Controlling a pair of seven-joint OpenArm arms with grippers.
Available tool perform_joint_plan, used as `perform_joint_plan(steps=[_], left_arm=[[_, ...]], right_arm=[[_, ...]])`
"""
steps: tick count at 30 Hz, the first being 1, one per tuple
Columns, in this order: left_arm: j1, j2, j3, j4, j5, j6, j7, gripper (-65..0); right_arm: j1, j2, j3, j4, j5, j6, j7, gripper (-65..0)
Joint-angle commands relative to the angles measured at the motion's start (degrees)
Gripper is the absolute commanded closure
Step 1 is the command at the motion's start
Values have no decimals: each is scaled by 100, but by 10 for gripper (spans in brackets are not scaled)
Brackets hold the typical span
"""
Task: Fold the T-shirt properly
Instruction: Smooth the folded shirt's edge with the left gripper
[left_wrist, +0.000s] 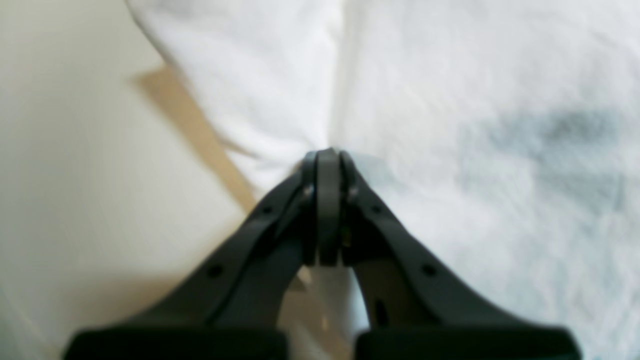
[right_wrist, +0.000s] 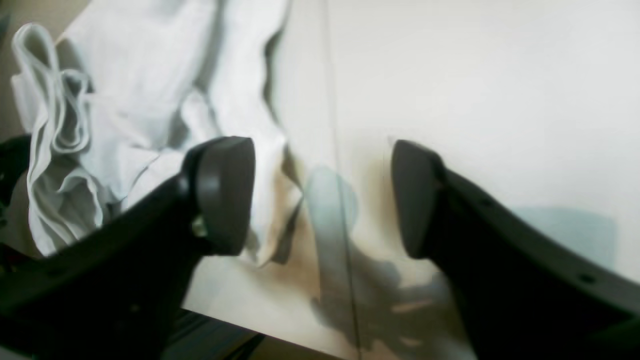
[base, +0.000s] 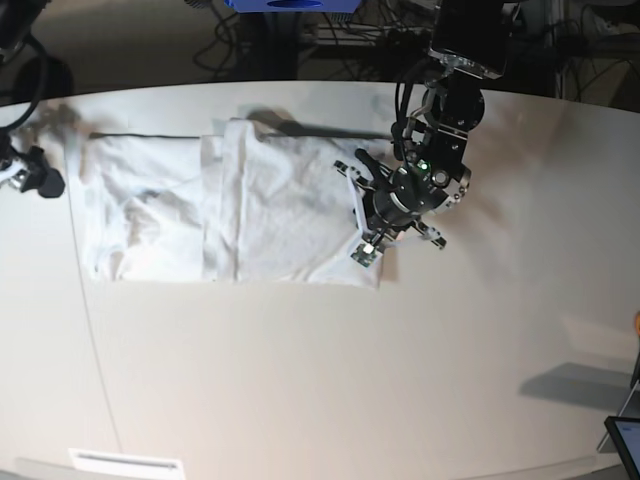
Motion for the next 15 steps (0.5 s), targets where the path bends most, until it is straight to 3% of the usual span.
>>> perform_joint_plan(steps=[1, 7, 10, 13, 15], left_arm=[[-72, -28, -28, 116, 96, 2, 106, -10], [-89, 86, -749, 713, 43, 2, 115, -12], [-89, 103, -1382, 1083, 43, 2, 142, -12], [-186, 68, -1778, 1109, 105, -16, 590, -12], [-160, -169, -1822, 1047, 52, -24, 748, -12]], right_arm=[[110, 133, 22, 4, 145, 37, 87, -427], [225, 151, 14, -23, 154, 574, -106, -432], [277, 151, 14, -75, 136, 609, -282, -434], [427, 160, -189, -154, 163, 609, -291, -434], [497, 160, -426, -225, 180, 609, -291, -434]])
